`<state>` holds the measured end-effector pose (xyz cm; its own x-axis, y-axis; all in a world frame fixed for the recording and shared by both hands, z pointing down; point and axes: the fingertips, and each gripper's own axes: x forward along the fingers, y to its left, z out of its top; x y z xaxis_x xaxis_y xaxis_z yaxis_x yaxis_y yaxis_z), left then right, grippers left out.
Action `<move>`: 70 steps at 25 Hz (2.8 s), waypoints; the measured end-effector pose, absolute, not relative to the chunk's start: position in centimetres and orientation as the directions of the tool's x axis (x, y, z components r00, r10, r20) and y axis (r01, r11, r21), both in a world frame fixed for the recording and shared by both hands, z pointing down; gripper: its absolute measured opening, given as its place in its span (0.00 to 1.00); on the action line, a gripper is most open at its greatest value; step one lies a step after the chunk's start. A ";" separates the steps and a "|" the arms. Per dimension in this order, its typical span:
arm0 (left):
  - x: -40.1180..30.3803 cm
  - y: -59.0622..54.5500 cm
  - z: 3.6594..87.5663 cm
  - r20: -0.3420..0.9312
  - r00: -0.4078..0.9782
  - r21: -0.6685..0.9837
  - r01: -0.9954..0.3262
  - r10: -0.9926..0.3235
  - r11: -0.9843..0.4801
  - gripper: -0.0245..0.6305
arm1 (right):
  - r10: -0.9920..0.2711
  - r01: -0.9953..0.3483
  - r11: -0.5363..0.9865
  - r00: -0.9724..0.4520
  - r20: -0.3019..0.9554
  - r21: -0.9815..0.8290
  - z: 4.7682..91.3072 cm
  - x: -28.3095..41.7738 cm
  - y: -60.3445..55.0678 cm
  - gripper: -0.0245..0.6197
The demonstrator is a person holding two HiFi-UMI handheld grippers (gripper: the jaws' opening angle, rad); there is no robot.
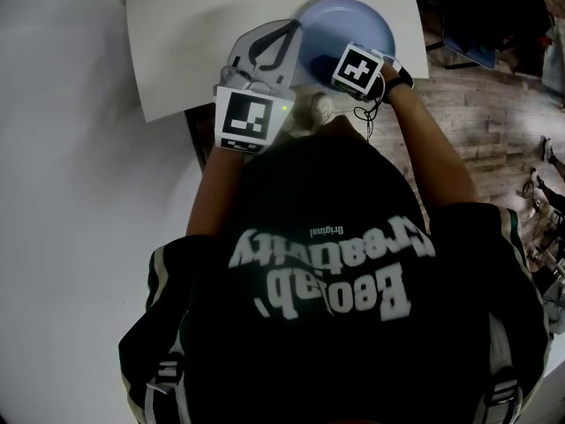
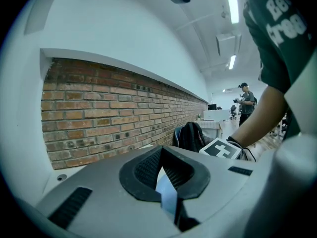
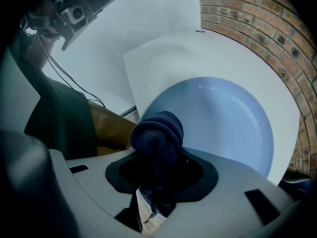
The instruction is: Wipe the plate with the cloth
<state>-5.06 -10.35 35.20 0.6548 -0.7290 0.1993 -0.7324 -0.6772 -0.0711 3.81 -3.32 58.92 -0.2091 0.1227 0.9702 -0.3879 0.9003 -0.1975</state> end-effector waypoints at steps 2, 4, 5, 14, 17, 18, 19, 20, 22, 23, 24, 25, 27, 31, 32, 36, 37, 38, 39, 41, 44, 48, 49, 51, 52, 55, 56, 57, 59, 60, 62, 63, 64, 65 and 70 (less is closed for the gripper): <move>-5.4 -10.3 35.4 0.207 0.644 -0.068 -0.742 -0.737 -0.667 0.04 | 0.093 -0.361 0.918 -0.207 0.974 -0.165 59.2 3.3 -4.2 0.26; -5.9 -10.2 35.6 0.212 0.631 -0.064 -0.753 -0.747 -0.655 0.04 | 0.035 -0.335 0.936 -0.206 0.978 -0.104 59.2 2.7 -5.8 0.26; -6.2 -10.2 35.6 0.215 0.623 -0.064 -0.759 -0.752 -0.648 0.04 | 0.008 -0.334 0.939 -0.212 0.977 -0.080 59.1 2.4 -6.6 0.26; -8.2 -9.6 36.1 0.231 0.565 -0.065 -0.803 -0.792 -0.592 0.04 | -0.168 -0.399 0.915 -0.229 0.959 0.065 59.4 1.8 -12.8 0.26; -8.6 -9.3 36.5 0.244 0.553 -0.067 -0.810 -0.797 -0.583 0.04 | -0.211 -0.439 0.893 -0.214 0.954 0.099 59.5 2.8 -14.6 0.26; -8.6 -9.3 36.5 0.245 0.552 -0.067 -0.811 -0.797 -0.582 0.04 | -0.228 -0.455 0.883 -0.203 0.952 0.114 59.4 3.4 -15.1 0.26; -8.5 -9.3 36.5 0.244 0.552 -0.068 -0.811 -0.798 -0.582 0.04 | -0.246 -0.472 0.872 -0.191 0.950 0.130 59.3 4.0 -15.7 0.26; -8.4 -9.3 36.4 0.241 0.554 -0.069 -0.809 -0.797 -0.583 0.04 | -0.261 -0.490 0.860 -0.180 0.948 0.143 59.2 4.7 -16.2 0.26; -8.1 -9.2 36.5 0.237 0.559 -0.067 -0.806 -0.794 -0.588 0.04 | -0.272 -0.534 0.832 -0.151 0.951 0.153 59.3 6.4 -16.5 0.26; -8.0 -9.2 36.6 0.239 0.562 -0.065 -0.804 -0.792 -0.591 0.04 | -0.272 -0.554 0.817 -0.132 0.953 0.157 59.4 7.2 -16.5 0.26; -8.0 -9.1 36.7 0.240 0.566 -0.064 -0.802 -0.789 -0.594 0.04 | -0.274 -0.571 0.805 -0.118 0.955 0.160 59.4 8.0 -16.5 0.26; -7.9 -9.1 36.8 0.240 0.570 -0.065 -0.798 -0.786 -0.599 0.04 | -0.275 -0.585 0.795 -0.110 0.955 0.162 59.5 8.7 -16.5 0.26; -7.4 -9.2 36.7 0.237 0.580 -0.065 -0.791 -0.780 -0.608 0.04 | -0.283 -0.611 0.774 -0.094 0.954 0.170 59.4 10.2 -16.5 0.26; -6.0 -9.6 36.4 0.243 0.598 -0.070 -0.775 -0.764 -0.628 0.04 | -0.281 -0.655 0.741 -0.102 0.954 0.149 59.3 11.9 -16.2 0.26; -5.8 -9.6 36.4 0.243 0.601 -0.069 -0.772 -0.761 -0.632 0.04 | -0.280 -0.656 0.742 -0.115 0.953 0.139 59.4 11.6 -16.1 0.26; -5.1 -9.3 36.5 0.242 0.615 -0.069 -0.761 -0.751 -0.645 0.04 | -0.280 -0.626 0.767 -0.133 0.951 0.138 59.5 9.7 -15.4 0.26; -5.0 -9.3 36.4 0.243 0.617 -0.072 -0.758 -0.748 -0.648 0.04 | -0.276 -0.611 0.780 -0.143 0.951 0.134 59.4 8.9 -15.1 0.26; -4.8 -9.3 36.4 0.244 0.619 -0.073 -0.756 -0.747 -0.650 0.04 | -0.269 -0.596 0.793 -0.156 0.950 0.127 59.3 8.0 -14.7 0.26; -4.7 -9.3 36.4 0.245 0.620 -0.073 -0.755 -0.746 -0.651 0.04 | -0.264 -0.580 0.805 -0.168 0.950 0.121 59.3 7.1 -14.4 0.26; -4.5 -9.3 36.3 0.252 0.619 -0.073 -0.755 -0.744 -0.652 0.04 | -0.251 -0.549 0.829 -0.192 0.949 0.108 59.2 5.4 -13.6 0.26; -4.1 -9.5 36.3 0.255 0.614 -0.070 -0.758 -0.747 -0.648 0.04 | -0.210 -0.497 0.865 -0.238 0.948 0.067 59.3 3.2 -11.8 0.26; -3.9 -9.6 36.3 0.253 0.612 -0.063 -0.763 -0.749 -0.644 0.04 | -0.185 -0.457 0.888 -0.261 0.947 0.048 59.5 2.1 -10.6 0.26; -3.9 -9.6 36.3 0.251 0.613 -0.064 -0.762 -0.749 -0.645 0.04 | -0.187 -0.464 0.884 -0.260 0.947 0.047 59.5 2.3 -10.7 0.26; -4.0 -9.7 36.3 0.248 0.617 -0.065 -0.759 -0.747 -0.648 0.04 | -0.197 -0.492 0.869 -0.246 0.949 0.053 59.6 3.4 -11.4 0.26; -4.0 -9.6 36.5 0.248 0.619 -0.065 -0.757 -0.745 -0.650 0.04 | -0.207 -0.509 0.858 -0.233 0.950 0.062 59.6 4.1 -11.8 0.26; -4.0 -9.2 37.0 0.248 0.627 -0.066 -0.749 -0.738 -0.659 0.04 | -0.245 -0.568 0.816 -0.174 0.954 0.106 59.8 7.3 -13.1 0.26; -3.9 -9.1 37.1 0.249 0.630 -0.066 -0.747 -0.736 -0.662 0.04 | -0.256 -0.584 0.803 -0.154 0.954 0.120 59.8 8.4 -13.7 0.26; -3.7 -9.2 37.1 0.250 0.632 -0.065 -0.745 -0.734 -0.664 0.04 | -0.263 -0.600 0.790 -0.139 0.955 0.130 59.7 9.7 -14.2 0.26; -3.2 -9.6 36.8 0.253 0.634 -0.066 -0.742 -0.731 -0.667 0.04 | -0.265 -0.634 0.762 -0.119 0.957 0.132 59.6 11.9 -15.1 0.26; -3.1 -9.7 36.7 0.253 0.634 -0.068 -0.742 -0.730 -0.668 0.04 | -0.268 -0.649 0.749 -0.112 0.957 0.134 59.4 12.8 -15.4 0.26; -3.2 -9.6 36.6 0.253 0.636 -0.070 -0.740 -0.729 -0.669 0.04 | -0.275 -0.668 0.732 -0.107 0.956 0.135 59.2 13.6 -15.7 0.26; -3.3 -9.5 36.6 0.253 0.637 -0.072 -0.739 -0.728 -0.670 0.04 | -0.275 -0.671 0.729 -0.107 0.955 0.135 59.2 13.6 -15.5 0.26; -3.3 -9.3 36.7 0.254 0.638 -0.073 -0.737 -0.727 -0.672 0.04 | -0.273 -0.671 0.730 -0.108 0.956 0.132 59.2 13.4 -15.2 0.26; -3.3 -9.2 36.7 0.254 0.638 -0.073 -0.737 -0.727 -0.672 0.04 | -0.266 -0.667 0.734 -0.112 0.957 0.126 59.3 13.0 -14.8 0.26; -2.9 -9.5 36.6 0.256 0.639 -0.070 -0.736 -0.726 -0.673 0.04 | -0.156 -0.618 0.786 -0.214 0.964 -0.010 59.7 8.3 -11.1 0.26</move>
